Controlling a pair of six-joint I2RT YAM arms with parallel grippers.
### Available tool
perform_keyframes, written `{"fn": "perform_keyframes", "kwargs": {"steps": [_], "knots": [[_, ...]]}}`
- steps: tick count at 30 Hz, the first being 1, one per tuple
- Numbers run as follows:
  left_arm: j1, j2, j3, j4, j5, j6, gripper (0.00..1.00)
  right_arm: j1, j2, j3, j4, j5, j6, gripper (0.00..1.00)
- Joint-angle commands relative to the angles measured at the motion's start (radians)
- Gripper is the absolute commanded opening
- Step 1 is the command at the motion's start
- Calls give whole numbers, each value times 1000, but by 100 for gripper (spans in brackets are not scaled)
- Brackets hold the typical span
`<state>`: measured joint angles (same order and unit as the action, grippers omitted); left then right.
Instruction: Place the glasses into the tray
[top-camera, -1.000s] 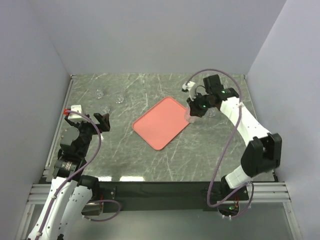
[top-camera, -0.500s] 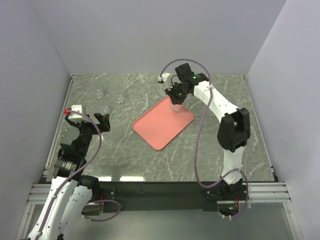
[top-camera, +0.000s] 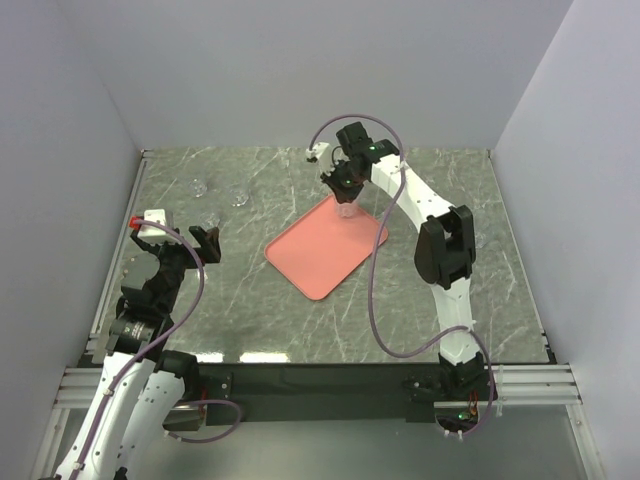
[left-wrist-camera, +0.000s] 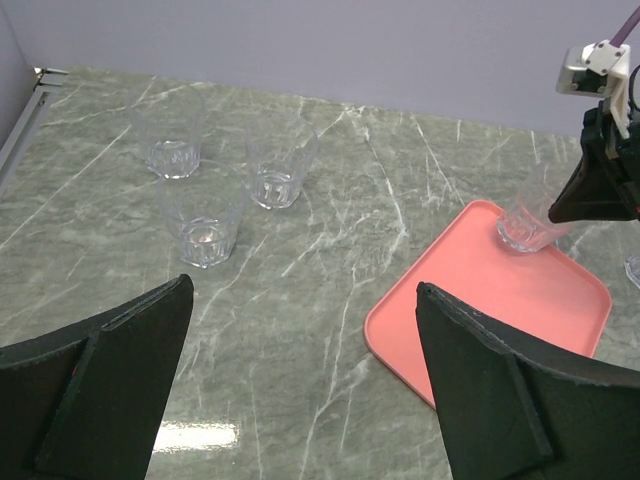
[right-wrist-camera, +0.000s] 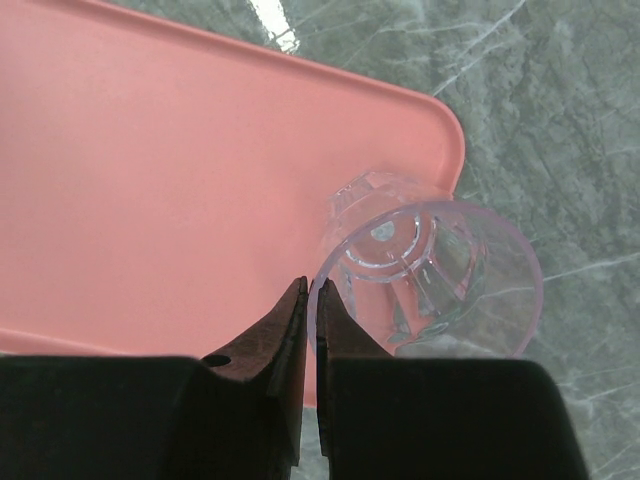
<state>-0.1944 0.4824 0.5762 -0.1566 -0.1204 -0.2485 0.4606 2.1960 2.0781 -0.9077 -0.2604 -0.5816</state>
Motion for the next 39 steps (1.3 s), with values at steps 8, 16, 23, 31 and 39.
{"fn": "perform_keyframes", "kwargs": {"steps": [8, 16, 23, 31, 39], "knots": [[-2, -4, -9, 55, 21, 12, 99, 35, 37, 85, 1, 29, 0, 0], [-2, -5, -10, 57, 21, 12, 99, 43, 73, 132, -5, 39, 0, 0], [-2, -4, -10, 55, 21, 14, 99, 49, 93, 145, -5, 49, -1, 0], [-2, -2, -12, 58, 22, 15, 99, 55, 97, 140, 1, 61, 2, 25], [-2, 13, -13, 60, 24, 18, 99, 56, 41, 146, 20, 108, 32, 61]]}}
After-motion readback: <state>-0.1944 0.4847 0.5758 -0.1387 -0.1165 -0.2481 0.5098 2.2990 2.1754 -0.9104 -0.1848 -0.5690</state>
